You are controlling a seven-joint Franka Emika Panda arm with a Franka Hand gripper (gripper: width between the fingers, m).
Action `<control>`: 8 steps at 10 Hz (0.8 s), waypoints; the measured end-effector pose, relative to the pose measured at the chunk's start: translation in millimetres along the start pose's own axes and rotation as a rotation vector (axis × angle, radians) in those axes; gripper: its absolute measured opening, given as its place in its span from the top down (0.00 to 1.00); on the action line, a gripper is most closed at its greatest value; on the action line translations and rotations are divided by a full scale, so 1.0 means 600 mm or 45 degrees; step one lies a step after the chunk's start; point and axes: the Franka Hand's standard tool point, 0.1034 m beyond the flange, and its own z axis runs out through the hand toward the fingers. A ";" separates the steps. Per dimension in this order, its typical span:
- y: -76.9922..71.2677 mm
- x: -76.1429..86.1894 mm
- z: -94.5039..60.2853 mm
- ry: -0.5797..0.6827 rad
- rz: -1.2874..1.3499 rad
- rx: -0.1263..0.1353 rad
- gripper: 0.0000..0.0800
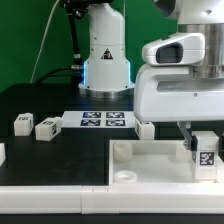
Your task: Assemble one leg
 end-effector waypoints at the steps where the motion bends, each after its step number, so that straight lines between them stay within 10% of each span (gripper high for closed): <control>1: 0.000 0.000 0.000 -0.001 0.110 0.001 0.64; 8: 0.019 -0.005 0.004 -0.018 1.179 0.045 0.64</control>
Offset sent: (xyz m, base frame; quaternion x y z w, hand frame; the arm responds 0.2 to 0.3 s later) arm -0.0003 -0.0050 -0.0094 -0.0006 0.0064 0.2818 0.9595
